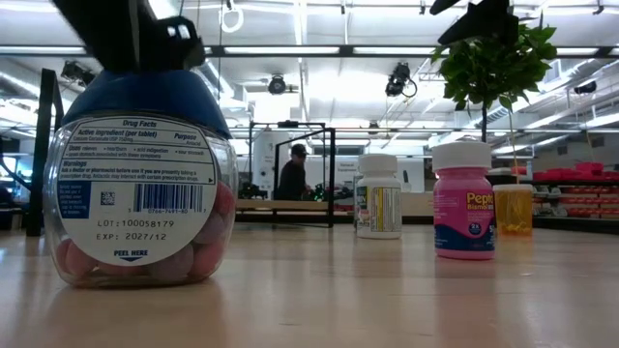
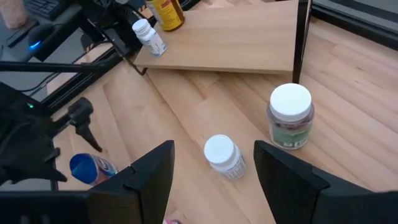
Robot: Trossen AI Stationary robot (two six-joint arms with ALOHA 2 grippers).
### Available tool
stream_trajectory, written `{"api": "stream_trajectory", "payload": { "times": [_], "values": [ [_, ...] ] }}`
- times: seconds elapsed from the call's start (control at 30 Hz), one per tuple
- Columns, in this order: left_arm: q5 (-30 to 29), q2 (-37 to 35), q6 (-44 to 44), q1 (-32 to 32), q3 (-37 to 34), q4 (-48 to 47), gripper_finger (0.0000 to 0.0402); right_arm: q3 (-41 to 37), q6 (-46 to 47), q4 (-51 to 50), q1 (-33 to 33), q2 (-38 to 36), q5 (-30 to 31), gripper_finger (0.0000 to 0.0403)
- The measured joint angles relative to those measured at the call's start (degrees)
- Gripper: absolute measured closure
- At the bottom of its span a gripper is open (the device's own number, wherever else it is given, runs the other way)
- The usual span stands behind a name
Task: Pick and place medicine bottles onto shelf by color
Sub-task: Put the blue medicine bottle on the shelf
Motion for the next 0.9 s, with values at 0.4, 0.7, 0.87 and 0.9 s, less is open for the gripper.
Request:
{"api": "stream_trajectory", "payload": {
  "times": [0.4, 0.7, 0.87, 0.9],
  "values": [
    [3.09, 3.43, -1.53, 0.87, -0.02, 0.19, 0.0081, 0.00, 0.57, -0.12, -0.02, 0.01, 1.33, 0.0175],
    [5.09, 3.21, -6.09, 2.70, 0.28, 2.29, 0.0217, 0.00, 0.39, -0.16, -0.02, 0.00, 1.33, 0.0175],
    [5.69, 3.19, -4.18, 4.59, 2.69, 1.30, 0.0217, 0.00, 0.37, -0.16, -0.02, 0.01, 1.33, 0.0175],
    [5.69, 3.16, -3.81, 5.10, 3.29, 0.49, 0.0217, 0.02, 0.35, -0.16, -0.02, 0.01, 1.33, 0.0175]
  ]
}}
